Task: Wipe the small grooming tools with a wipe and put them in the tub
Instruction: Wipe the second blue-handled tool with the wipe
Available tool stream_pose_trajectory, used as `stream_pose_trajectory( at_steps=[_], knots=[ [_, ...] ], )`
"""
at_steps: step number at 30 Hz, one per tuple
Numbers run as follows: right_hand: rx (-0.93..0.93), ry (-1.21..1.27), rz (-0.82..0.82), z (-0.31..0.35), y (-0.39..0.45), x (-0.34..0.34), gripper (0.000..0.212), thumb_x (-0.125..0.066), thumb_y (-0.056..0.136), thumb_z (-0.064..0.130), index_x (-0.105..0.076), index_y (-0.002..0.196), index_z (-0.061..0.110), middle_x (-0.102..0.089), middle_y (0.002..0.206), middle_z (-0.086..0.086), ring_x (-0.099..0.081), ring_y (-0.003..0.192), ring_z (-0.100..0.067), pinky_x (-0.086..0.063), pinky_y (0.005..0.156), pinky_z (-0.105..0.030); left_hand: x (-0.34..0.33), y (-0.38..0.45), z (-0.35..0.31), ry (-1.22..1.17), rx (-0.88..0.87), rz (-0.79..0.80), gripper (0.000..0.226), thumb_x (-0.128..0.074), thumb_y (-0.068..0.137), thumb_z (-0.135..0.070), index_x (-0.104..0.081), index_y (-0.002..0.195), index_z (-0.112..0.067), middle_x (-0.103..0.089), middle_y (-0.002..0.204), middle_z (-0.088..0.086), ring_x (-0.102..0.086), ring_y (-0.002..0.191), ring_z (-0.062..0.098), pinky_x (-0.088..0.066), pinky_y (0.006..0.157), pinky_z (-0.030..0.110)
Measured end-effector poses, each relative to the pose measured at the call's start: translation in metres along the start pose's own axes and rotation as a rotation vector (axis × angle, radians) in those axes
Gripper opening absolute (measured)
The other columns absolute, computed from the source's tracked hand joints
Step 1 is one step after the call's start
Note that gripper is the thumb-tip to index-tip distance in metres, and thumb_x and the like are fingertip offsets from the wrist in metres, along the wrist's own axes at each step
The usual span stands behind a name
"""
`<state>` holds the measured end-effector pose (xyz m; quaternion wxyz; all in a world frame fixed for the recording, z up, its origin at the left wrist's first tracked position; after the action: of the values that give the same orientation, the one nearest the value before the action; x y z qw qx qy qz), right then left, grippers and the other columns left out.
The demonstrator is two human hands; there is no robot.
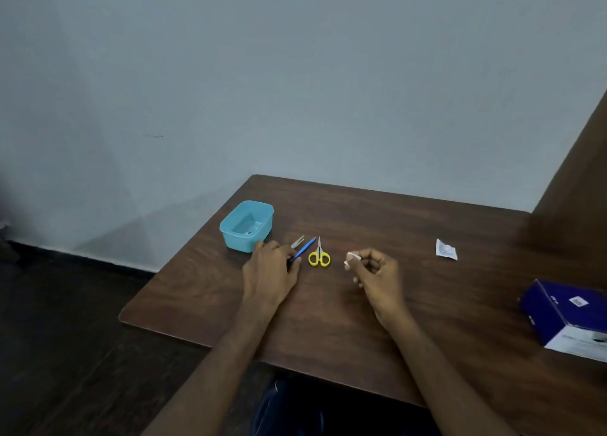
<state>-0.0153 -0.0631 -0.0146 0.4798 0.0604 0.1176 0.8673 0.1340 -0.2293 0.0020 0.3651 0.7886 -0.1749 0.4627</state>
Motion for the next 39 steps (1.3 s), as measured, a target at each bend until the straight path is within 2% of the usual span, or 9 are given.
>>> stream_pose_trajectory(
  at_steps=[5,12,16,20,23,28,30,33,39],
  knots=[
    [-0.034,0.032,-0.005,-0.004,-0.001,0.003,0.007,-0.075,0.098,0.015,-0.077,0.095,0.009,-0.079,0.08,-0.007,-0.057,0.054,-0.008,-0.044,0.051,-0.019,0.003,-0.003,0.0,0.006,0.047,0.029,0.018,-0.068,0.101,-0.045,-0.078,0.114,-0.037,-0.065,0.102,-0.012,-0.056,0.103,0.014,-0.058,0.07,0.034],
    [-0.049,0.066,-0.005,-0.002,-0.002,0.006,0.006,-0.075,0.098,0.013,-0.077,0.097,0.007,-0.078,0.078,-0.006,-0.056,0.055,-0.007,-0.044,0.051,-0.019,0.002,-0.003,0.001,-0.033,0.068,0.024,0.023,-0.06,0.106,-0.043,-0.074,0.113,-0.027,-0.067,0.105,-0.008,-0.057,0.103,0.013,-0.059,0.075,0.038],
    [-0.058,0.139,-0.013,-0.002,-0.005,0.01,0.004,-0.076,0.097,0.011,-0.078,0.096,0.008,-0.078,0.079,-0.006,-0.056,0.057,-0.01,-0.044,0.052,-0.02,0.0,0.0,0.001,-0.124,0.024,-0.007,0.019,-0.063,0.103,-0.047,-0.074,0.111,-0.034,-0.068,0.105,-0.015,-0.059,0.101,0.009,-0.06,0.075,0.037],
    [-0.058,0.228,-0.018,0.0,-0.003,0.012,0.005,-0.078,0.094,0.008,-0.079,0.099,0.007,-0.078,0.085,-0.008,-0.054,0.057,-0.01,-0.045,0.052,-0.021,-0.002,0.001,-0.028,-0.438,0.08,-0.023,0.017,-0.067,0.099,-0.052,-0.076,0.1,-0.038,-0.074,0.096,-0.024,-0.066,0.088,-0.002,-0.057,0.072,0.031],
    [-0.117,0.342,-0.073,0.004,0.006,0.022,0.013,-0.08,0.091,0.007,-0.079,0.104,0.007,-0.077,0.083,-0.006,-0.053,0.056,-0.009,-0.046,0.053,-0.021,-0.021,0.004,-0.066,-0.744,0.054,0.022,0.008,-0.075,0.097,-0.035,-0.081,0.092,-0.033,-0.077,0.084,-0.02,-0.07,0.079,-0.002,-0.053,0.073,0.022],
    [-0.131,0.252,-0.054,0.002,0.045,0.065,0.022,-0.083,0.089,0.01,-0.079,0.111,0.011,-0.077,0.084,-0.007,-0.051,0.056,-0.01,-0.046,0.056,-0.023,-0.05,0.025,-0.117,-0.945,-0.008,0.136,0.01,-0.076,0.099,-0.021,-0.085,0.097,-0.018,-0.081,0.088,-0.013,-0.072,0.082,-0.007,-0.05,0.077,0.013],
    [-0.144,0.213,-0.025,-0.005,0.06,0.081,0.014,-0.083,0.089,0.013,-0.082,0.103,0.011,-0.075,0.083,-0.008,-0.05,0.059,-0.013,-0.043,0.057,-0.025,-0.063,0.038,-0.133,-0.959,-0.059,0.178,0.009,-0.076,0.098,-0.02,-0.084,0.096,-0.02,-0.081,0.088,-0.011,-0.072,0.082,-0.006,-0.051,0.076,0.014],
    [-0.191,0.275,0.006,-0.014,0.08,0.092,0.003,-0.078,0.093,0.01,-0.08,0.093,0.009,-0.069,0.077,-0.005,-0.05,0.063,-0.013,-0.043,0.057,-0.026,-0.078,0.058,-0.146,-0.894,-0.135,0.229,0.012,-0.075,0.099,-0.028,-0.081,0.09,-0.033,-0.08,0.087,-0.017,-0.072,0.082,-0.006,-0.05,0.072,0.011],
    [-0.088,0.14,-0.037,-0.019,0.1,0.107,0.005,-0.082,0.09,0.012,-0.082,0.095,0.011,-0.075,0.077,-0.003,-0.056,0.059,-0.008,-0.049,0.059,-0.021,-0.094,0.073,-0.151,-0.839,-0.237,0.191,0.016,-0.071,0.102,-0.029,-0.076,0.088,-0.033,-0.078,0.085,-0.017,-0.069,0.075,-0.004,-0.047,0.067,0.012]
  ],
)
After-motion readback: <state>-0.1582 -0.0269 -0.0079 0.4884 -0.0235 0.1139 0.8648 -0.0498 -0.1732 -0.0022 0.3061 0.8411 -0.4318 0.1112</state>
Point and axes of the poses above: each hand's wrist, its own y-axis towards the middle knuckle, its own x-axis out of the back of the hand, z = x × y, the point moved 1 cm from there along y, towards the middle knuckle
